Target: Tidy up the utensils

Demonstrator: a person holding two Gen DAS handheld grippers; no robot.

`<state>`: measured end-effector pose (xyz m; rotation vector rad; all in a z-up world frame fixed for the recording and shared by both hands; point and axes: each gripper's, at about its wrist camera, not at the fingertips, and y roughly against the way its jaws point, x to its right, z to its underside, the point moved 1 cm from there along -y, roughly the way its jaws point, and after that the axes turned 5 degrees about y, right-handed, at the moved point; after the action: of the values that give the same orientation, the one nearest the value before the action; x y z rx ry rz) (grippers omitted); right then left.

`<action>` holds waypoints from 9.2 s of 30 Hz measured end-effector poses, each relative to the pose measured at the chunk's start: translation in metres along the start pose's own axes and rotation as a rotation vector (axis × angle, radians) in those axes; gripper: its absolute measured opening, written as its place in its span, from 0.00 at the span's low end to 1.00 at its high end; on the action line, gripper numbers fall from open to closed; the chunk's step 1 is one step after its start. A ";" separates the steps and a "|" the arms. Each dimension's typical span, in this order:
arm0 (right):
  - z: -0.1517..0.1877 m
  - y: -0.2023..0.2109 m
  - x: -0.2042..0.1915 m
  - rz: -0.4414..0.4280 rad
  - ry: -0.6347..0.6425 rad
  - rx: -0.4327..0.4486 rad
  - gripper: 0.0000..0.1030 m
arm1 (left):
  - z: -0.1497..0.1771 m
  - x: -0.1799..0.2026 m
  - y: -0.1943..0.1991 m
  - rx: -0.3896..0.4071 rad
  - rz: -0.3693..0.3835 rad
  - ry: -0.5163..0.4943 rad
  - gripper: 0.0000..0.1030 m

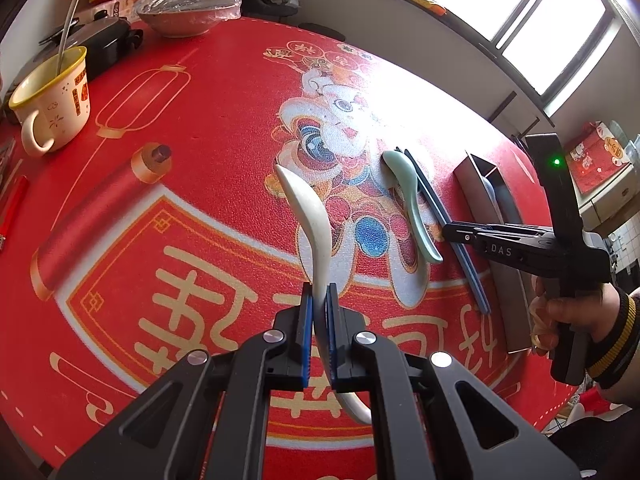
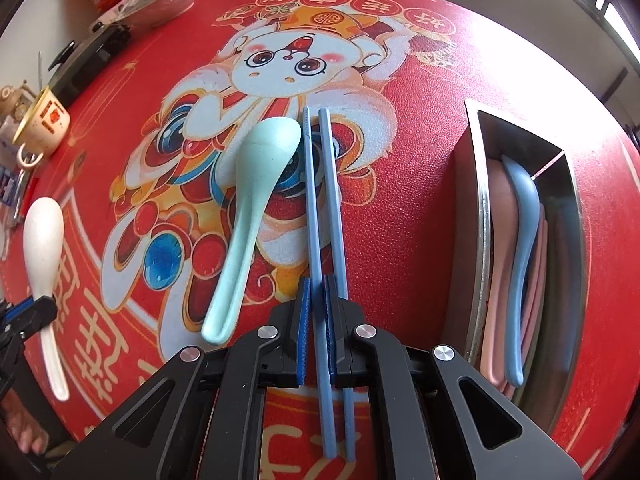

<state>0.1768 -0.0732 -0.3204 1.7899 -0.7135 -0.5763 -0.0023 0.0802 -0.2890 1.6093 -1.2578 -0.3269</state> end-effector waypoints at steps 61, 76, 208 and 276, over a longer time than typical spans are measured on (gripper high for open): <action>0.096 0.061 0.115 -0.001 -0.406 0.186 0.06 | -0.002 0.050 -0.024 -0.042 0.040 -0.102 0.06; 0.092 0.092 0.102 0.075 -0.323 0.285 0.11 | -0.004 0.063 -0.022 -0.037 0.035 -0.137 0.06; 0.125 0.109 0.161 0.064 -0.440 0.344 0.85 | -0.081 0.120 -0.132 -0.139 0.018 -0.187 0.23; 0.111 0.113 0.116 0.025 -0.361 0.306 0.85 | -0.015 0.115 -0.084 -0.100 0.032 -0.306 0.00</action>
<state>0.1606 -0.2566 -0.2525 1.9757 -1.1182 -0.8197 0.1037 -0.0139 -0.3107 1.4899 -1.4704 -0.6244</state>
